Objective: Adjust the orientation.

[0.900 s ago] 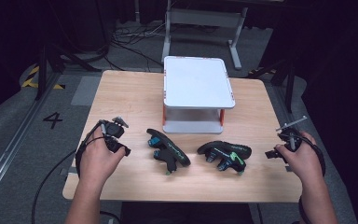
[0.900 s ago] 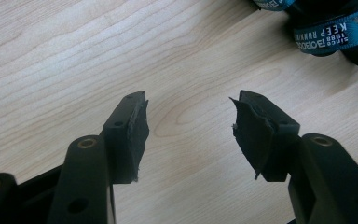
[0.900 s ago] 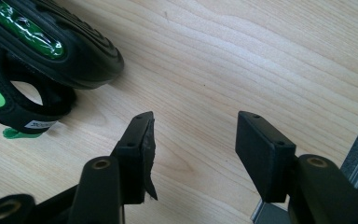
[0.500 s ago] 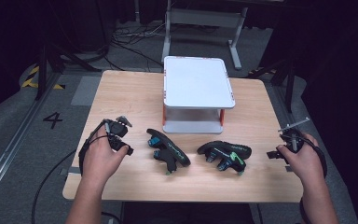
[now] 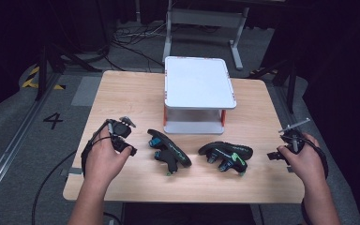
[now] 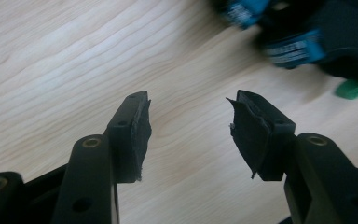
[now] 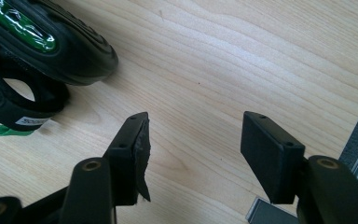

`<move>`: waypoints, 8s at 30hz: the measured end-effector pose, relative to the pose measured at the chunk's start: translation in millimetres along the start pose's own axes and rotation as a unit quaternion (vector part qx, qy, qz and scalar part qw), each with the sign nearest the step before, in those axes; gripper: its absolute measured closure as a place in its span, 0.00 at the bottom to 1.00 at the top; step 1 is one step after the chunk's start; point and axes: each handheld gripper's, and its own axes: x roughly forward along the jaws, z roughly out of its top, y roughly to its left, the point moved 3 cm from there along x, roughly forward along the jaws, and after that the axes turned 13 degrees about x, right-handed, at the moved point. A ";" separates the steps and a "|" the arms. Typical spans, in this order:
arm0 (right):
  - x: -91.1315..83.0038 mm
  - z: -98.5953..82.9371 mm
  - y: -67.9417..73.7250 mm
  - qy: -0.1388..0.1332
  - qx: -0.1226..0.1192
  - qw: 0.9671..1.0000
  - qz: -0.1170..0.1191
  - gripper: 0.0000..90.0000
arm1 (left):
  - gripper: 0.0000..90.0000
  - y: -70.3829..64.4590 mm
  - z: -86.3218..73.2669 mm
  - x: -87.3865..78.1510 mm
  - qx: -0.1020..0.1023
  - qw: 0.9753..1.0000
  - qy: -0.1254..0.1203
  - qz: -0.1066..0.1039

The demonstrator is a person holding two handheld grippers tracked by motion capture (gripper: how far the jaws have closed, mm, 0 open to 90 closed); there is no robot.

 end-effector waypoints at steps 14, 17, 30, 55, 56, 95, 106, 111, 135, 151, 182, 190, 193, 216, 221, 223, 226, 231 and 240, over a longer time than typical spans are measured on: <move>1.8 1.9 7.5 0.004 -0.013 1.000 0.004 0.47 | 0.59 -54.9 22.5 9.4 0.099 0.989 0.005 -0.109; 1.2 1.8 8.5 0.002 -0.013 1.000 0.004 0.47 | 0.59 -62.5 25.5 15.6 0.115 0.986 0.013 -0.122; 1.3 1.8 10.1 0.004 -0.017 1.000 0.013 0.46 | 0.59 -88.7 34.1 63.0 0.155 0.971 0.063 -0.170; 3.2 1.4 11.4 0.010 -0.018 1.000 0.021 0.47 | 0.97 -93.7 37.2 86.4 0.157 0.974 0.094 -0.131; 2.8 1.4 10.8 0.009 -0.018 1.000 0.020 0.47 | 0.97 -93.6 37.3 86.5 0.157 0.975 0.094 -0.130; -4.6 6.6 13.5 -0.005 -0.021 0.999 0.027 0.46 | 0.97 -71.2 19.2 18.9 0.129 0.989 0.066 -0.042; -9.0 -7.1 8.8 -0.009 -0.008 1.000 0.023 0.46 | 0.97 -106.1 57.7 39.4 0.205 0.976 0.049 -0.052; -14.9 -13.0 15.1 -0.023 -0.025 0.999 0.028 0.48 | 0.97 -120.8 74.5 61.4 0.237 0.967 0.067 -0.070; -17.5 -17.0 23.9 -0.027 -0.040 0.998 0.030 0.46 | 0.96 -145.6 76.9 48.4 0.273 0.956 0.073 -0.075; -17.4 -16.2 30.9 -0.028 -0.056 0.998 0.033 0.45 | 0.95 -149.4 84.2 49.1 0.269 0.957 0.065 -0.085; -0.3 -28.8 80.0 0.008 -0.121 0.992 0.034 0.23 | 0.43 -48.1 41.7 16.7 0.114 0.992 0.038 -0.027; 14.2 -31.2 96.9 0.029 -0.121 0.992 0.031 0.27 | 0.40 -25.3 28.5 30.5 0.087 0.994 0.066 -0.023; 21.5 -30.9 100.3 0.037 -0.116 0.992 0.027 0.28 | 0.40 -22.1 24.9 34.5 0.080 0.994 0.075 -0.024; 50.1 -24.5 109.9 0.052 -0.070 0.996 -0.014 0.61 | 0.42 -26.1 17.7 38.8 0.080 0.993 0.079 -0.026; 43.1 -24.0 109.4 0.041 -0.076 0.996 -0.006 0.69 | 0.42 -26.3 19.6 39.8 0.084 0.993 0.082 -0.026; 41.2 -24.3 110.6 0.038 -0.082 0.996 -0.005 0.70 | 0.42 -26.9 20.7 39.7 0.087 0.993 0.080 -0.025; 38.1 -25.1 113.7 0.033 -0.085 0.996 0.006 0.71 | 0.43 -27.3 21.7 38.9 0.088 0.993 0.078 -0.026; 26.2 -25.8 121.1 0.025 -0.085 0.996 0.033 0.72 | 0.43 -28.0 22.0 39.6 0.087 0.993 0.078 -0.027; -1.2 -28.9 149.2 -0.008 -0.080 0.993 0.087 0.68 | 0.44 -29.0 22.4 39.2 0.090 0.993 0.077 -0.025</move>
